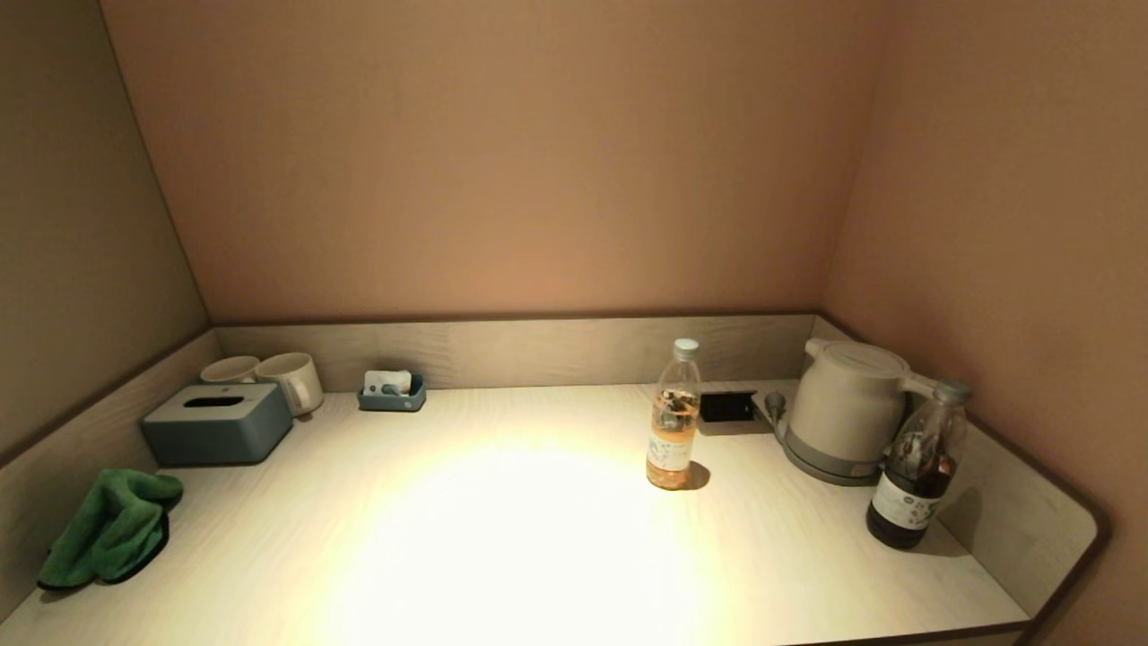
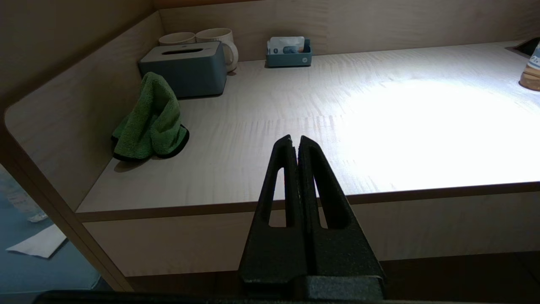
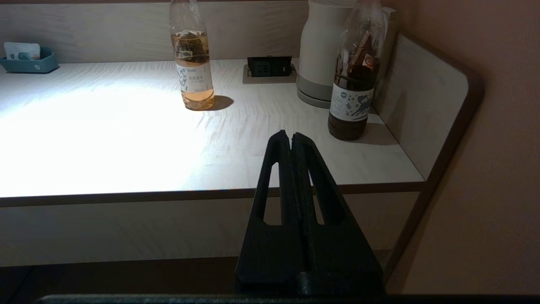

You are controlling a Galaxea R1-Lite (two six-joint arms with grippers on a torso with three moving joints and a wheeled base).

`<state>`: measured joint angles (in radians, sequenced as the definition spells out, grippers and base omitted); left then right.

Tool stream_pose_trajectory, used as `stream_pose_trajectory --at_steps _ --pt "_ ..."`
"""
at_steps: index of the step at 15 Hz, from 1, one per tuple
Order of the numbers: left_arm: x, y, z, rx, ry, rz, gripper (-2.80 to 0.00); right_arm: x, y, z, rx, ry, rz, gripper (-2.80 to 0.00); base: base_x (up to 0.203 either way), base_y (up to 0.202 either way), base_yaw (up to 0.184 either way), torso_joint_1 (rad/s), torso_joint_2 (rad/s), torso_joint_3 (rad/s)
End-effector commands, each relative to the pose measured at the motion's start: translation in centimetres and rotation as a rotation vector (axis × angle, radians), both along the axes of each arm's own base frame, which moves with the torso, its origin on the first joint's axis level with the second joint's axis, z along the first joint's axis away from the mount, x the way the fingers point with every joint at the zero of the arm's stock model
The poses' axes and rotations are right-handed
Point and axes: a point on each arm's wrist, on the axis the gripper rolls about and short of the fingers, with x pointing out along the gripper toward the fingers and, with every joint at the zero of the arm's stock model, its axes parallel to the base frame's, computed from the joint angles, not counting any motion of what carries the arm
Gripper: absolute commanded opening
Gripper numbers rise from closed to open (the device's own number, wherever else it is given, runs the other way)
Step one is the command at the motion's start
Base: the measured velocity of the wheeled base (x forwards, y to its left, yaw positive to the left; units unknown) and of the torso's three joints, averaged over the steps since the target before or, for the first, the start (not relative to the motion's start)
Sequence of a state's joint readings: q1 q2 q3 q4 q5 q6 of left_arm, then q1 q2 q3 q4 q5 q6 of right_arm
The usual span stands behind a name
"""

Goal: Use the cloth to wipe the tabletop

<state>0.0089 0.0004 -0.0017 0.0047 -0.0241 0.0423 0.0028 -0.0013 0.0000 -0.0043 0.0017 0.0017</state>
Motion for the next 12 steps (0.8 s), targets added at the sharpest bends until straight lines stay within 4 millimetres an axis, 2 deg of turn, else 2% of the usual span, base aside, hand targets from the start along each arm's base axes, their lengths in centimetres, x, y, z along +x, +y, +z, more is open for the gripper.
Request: stream_pose_trajectory --at_steps 1,12 --pt "0.0 0.0 0.0 0.001 0.0 0.0 -2.8 0.01 0.0 0.01 0.0 0.001 0.0 -2.8 0.0 0.0 0.0 0.0 0.0 0.0" --pt "0.0 0.0 0.0 0.001 0.0 0.0 -2.8 0.01 0.0 0.01 0.001 0.001 0.0 -2.8 0.0 0.0 0.0 0.0 0.0 0.0"
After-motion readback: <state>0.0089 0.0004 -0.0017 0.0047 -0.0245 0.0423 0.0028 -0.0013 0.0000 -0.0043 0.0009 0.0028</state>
